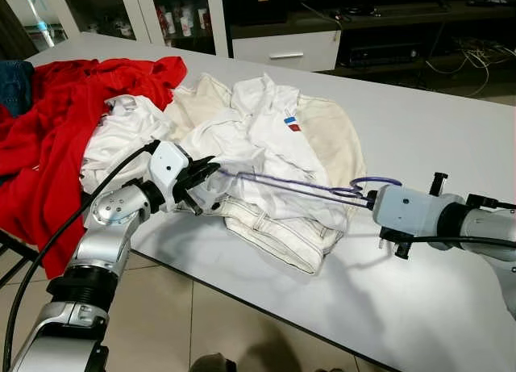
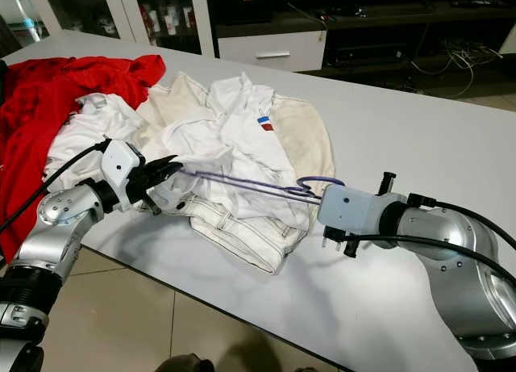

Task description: Hang hanger

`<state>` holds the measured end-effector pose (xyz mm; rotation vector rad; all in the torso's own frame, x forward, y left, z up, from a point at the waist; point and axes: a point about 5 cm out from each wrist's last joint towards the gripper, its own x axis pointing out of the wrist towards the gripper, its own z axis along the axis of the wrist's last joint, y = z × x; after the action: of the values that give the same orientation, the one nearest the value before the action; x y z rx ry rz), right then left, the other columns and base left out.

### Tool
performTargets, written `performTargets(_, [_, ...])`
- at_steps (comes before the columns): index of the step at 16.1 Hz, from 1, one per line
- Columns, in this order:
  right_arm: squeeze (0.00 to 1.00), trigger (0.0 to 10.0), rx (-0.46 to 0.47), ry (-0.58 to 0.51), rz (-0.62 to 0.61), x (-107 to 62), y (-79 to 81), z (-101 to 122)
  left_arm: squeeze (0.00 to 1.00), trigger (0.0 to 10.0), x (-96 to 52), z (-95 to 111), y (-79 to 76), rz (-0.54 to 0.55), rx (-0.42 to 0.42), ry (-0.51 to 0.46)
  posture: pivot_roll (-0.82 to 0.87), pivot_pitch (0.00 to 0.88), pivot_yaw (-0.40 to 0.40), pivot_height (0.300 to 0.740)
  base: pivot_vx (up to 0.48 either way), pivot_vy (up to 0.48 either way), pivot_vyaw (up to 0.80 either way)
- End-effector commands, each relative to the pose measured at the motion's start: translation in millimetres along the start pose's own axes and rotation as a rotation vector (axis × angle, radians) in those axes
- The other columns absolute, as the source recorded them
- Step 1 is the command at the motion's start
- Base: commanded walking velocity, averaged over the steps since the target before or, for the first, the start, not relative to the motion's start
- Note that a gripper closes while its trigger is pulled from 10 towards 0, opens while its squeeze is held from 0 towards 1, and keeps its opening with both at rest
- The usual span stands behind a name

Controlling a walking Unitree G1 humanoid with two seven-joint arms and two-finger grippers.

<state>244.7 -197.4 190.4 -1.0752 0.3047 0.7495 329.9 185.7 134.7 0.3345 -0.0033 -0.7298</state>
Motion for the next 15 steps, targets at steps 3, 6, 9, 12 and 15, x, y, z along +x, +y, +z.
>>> performTargets(3, [0.0,10.0,-0.039,0.036,0.018,7.1,3.5,-4,0.0,10.0,1.3,4,3.8,-0.001,0.022,-0.003,0.12,0.017,0.088,0.74,0.0,0.0,0.0])
performTargets(6, [0.0,10.0,-0.091,0.056,0.03,20.2,6.6,0,0.0,10.0,0.2,5,4.7,0.002,0.028,-0.005,0.13,0.014,0.087,0.74,0.0,0.0,0.0])
performTargets(9, [0.0,10.0,-0.077,0.061,-0.025,30.8,-0.6,6,0.0,10.0,0.1,11,2.9,-0.027,0.064,-0.011,0.13,0.014,0.084,0.74,0.0,0.0,0.0])
performTargets(12, [0.0,10.0,-0.097,0.07,-0.055,46.5,-5.8,14,0.0,10.0,2.7,21,-7.5,-0.121,0.131,-0.019,0.13,0.015,0.081,0.74,0.0,0.0,0.0])
performTargets(15, [0.0,10.0,-0.121,0.048,-0.025,59.6,1.5,25,0.0,10.0,6.3,33,-15.2,-0.196,0.196,-0.022,0.14,0.012,0.075,0.74,0.0,0.0,0.0])
